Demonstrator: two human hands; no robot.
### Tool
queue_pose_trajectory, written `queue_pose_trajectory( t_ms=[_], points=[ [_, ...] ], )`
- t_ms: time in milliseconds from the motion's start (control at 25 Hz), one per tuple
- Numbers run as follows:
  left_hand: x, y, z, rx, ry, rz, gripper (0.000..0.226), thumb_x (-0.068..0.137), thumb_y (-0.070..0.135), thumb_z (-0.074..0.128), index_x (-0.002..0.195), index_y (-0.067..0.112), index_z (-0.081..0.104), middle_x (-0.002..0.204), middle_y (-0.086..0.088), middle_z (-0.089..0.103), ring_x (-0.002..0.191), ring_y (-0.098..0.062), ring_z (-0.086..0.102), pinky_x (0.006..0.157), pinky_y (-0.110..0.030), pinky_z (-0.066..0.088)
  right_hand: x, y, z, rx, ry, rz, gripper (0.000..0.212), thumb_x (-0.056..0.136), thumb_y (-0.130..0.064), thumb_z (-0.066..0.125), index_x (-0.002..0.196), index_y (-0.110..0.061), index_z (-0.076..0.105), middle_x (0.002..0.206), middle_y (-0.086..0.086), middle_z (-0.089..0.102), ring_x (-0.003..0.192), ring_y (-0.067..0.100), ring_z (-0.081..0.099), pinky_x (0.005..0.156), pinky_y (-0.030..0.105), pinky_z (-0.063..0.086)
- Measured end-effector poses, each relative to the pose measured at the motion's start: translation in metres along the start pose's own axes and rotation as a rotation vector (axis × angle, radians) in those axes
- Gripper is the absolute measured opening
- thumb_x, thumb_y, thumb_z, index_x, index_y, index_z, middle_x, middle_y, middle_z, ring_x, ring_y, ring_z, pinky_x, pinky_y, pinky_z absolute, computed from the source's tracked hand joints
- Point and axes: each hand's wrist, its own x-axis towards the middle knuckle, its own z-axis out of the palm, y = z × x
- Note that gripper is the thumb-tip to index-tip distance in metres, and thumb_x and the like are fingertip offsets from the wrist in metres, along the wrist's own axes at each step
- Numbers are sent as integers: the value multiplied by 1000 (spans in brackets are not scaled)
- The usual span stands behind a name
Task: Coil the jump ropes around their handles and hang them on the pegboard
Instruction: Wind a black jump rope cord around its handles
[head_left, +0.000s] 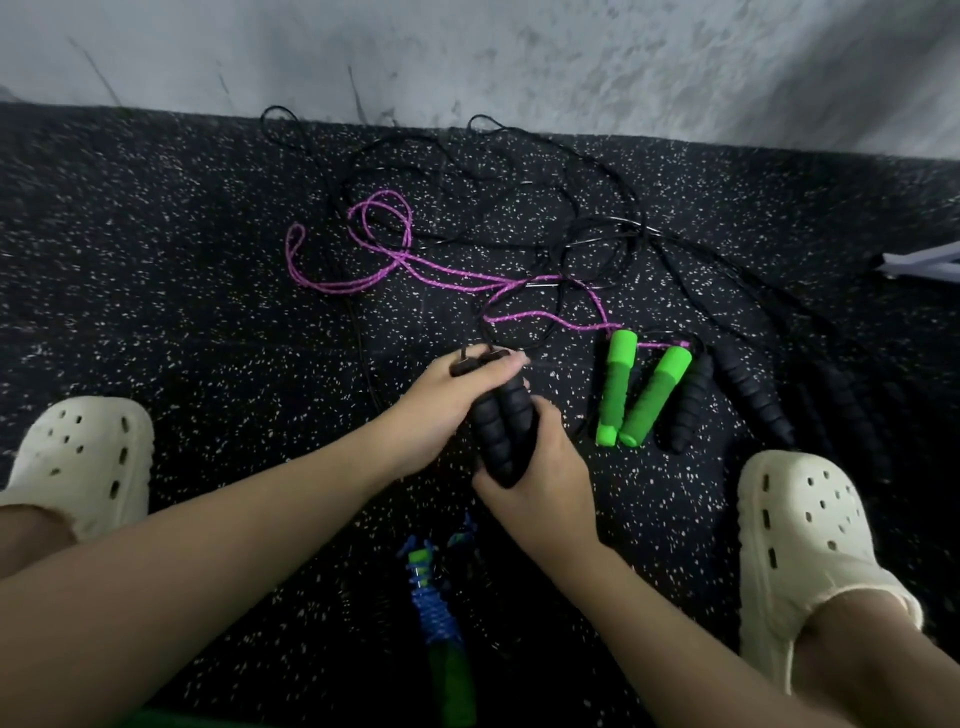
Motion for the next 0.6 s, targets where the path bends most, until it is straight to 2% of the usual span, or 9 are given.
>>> queue_pose_trajectory(
  t_ms=[80,160,280,360,480,560,600],
  points=[
    [-10,14,2,-38,-6,-8,20,99,26,67,110,11,73,104,-11,72,106,-25,69,107,-44,49,5,-17,-9,133,-103,88,65,68,-43,85,118,-31,45,102,-15,66,88,7,64,75,29,53],
    [-24,35,0,-57,-69,-3,14,101,24,63,108,14,71,103,-7,72,105,-25,68,100,-40,53,18,-31,-26,446,-281,190,53,68,-37,91,107,-22,59,95,-5,74,84,11,69,75,26,55],
    [-47,83,-5,88,-132,57,22,102,31,62,107,12,70,102,-3,72,99,-19,67,93,-35,55,26,-57,-53,799,-639,196,25,80,-20,85,98,-6,75,98,18,76,89,34,66,84,42,50],
    [-68,121,-5,147,-125,88,20,102,31,61,102,14,72,100,-1,74,95,-16,69,90,-33,57,19,-85,-70,922,-755,170,16,84,-11,79,99,-4,75,98,19,75,93,38,69,90,46,53],
    [-103,163,-6,155,-89,154,21,99,34,61,101,15,72,101,-4,75,95,-18,70,96,-38,56,8,-129,-95,939,-836,83,4,86,-4,74,89,-5,71,80,14,65,72,28,64,76,41,58],
    [-130,187,-12,188,-49,187,30,96,40,63,104,12,72,103,-7,76,99,-20,71,101,-42,51,4,-157,-122,807,-880,-11,8,87,-3,73,85,-5,65,75,12,60,65,25,60,66,38,58],
    [-143,196,-15,229,-48,197,37,95,44,63,106,10,72,104,-8,76,100,-22,71,99,-43,51,2,-168,-138,714,-898,-51,10,87,-2,73,83,-5,63,74,12,60,63,24,59,63,36,58]
  ],
)
